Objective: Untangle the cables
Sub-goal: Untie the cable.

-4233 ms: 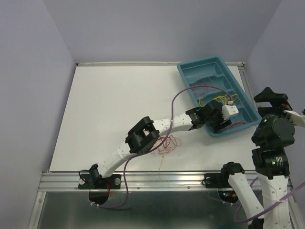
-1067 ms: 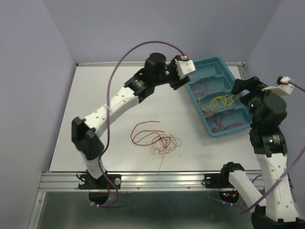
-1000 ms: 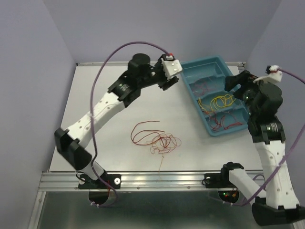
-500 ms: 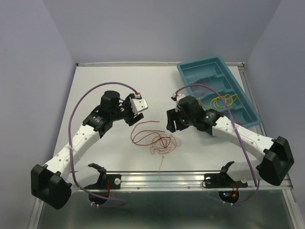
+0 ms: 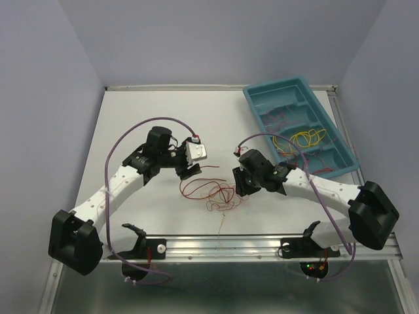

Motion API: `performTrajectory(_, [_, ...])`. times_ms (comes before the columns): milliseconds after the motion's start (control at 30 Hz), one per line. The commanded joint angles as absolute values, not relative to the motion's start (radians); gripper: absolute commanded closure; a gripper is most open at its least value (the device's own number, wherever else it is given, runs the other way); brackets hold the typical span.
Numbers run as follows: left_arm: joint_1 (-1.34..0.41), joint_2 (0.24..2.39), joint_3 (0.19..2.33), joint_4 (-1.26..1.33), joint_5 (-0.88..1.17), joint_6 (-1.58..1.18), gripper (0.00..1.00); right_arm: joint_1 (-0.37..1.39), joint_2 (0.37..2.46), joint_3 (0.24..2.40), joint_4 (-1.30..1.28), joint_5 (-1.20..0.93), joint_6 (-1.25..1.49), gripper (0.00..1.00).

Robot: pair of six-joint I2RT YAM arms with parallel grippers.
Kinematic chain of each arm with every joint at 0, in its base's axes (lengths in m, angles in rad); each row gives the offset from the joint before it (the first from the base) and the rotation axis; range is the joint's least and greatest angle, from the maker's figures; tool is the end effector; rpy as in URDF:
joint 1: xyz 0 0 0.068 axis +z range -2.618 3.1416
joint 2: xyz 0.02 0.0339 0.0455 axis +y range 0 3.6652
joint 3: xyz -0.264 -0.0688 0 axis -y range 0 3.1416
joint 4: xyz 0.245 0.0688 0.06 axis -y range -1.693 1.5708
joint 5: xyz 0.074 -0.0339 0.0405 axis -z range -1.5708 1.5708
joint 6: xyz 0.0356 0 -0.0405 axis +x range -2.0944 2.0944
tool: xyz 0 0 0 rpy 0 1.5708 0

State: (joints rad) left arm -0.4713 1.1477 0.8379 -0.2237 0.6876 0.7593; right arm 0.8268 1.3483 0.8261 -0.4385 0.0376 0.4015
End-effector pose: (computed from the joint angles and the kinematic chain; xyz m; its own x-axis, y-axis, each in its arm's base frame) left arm 0.2131 -0.1339 0.2850 0.2481 0.4707 -0.8467 0.9196 0.1605 0.3586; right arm 0.1817 0.1954 0.2110 -0.7926 -0.2844 -0.5394 -0.4464 0.8732 0.1955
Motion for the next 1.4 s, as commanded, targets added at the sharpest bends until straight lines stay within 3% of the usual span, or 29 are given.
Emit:
performTrajectory(0, [-0.486, 1.176, 0.853, -0.203, 0.749, 0.775, 0.3, 0.839, 1.373, 0.802, -0.339, 0.043, 0.423, 0.64])
performTrajectory(167, [-0.52, 1.232, 0.848, -0.14, 0.747, 0.762, 0.31, 0.841, 1.405, 0.798, -0.314, 0.035, 0.414, 0.74])
performTrajectory(300, [-0.555, 1.301, 0.862, -0.081, 0.735, 0.746, 0.31, 0.842, 1.41, 0.79, -0.301, 0.028, 0.408, 0.75])
performTrajectory(400, [-0.586, 1.385, 0.893, -0.054, 0.727, 0.723, 0.32, 0.844, 1.41, 0.781, -0.298, 0.035, 0.407, 1.0])
performTrajectory(667, [-0.676, 1.54, 0.934, -0.005, 0.738, 0.661, 0.39, 0.844, 1.174, 0.715, -0.295, 0.117, 0.437, 0.99])
performTrajectory(1000, [-0.713, 1.62, 0.974, -0.026, 0.812, 0.673, 0.44, 0.844, 1.172, 0.707, -0.324, 0.15, 0.449, 0.99])
performTrajectory(1167, [-0.727, 1.684, 1.006, -0.058, 0.778, 0.673, 0.69, 0.842, 1.14, 0.707, -0.324, 0.175, 0.456, 0.99])
performTrajectory(1367, [-0.729, 1.68, 1.005, -0.087, 0.798, 0.69, 0.62, 0.844, 1.063, 0.713, -0.333, 0.219, 0.485, 1.0])
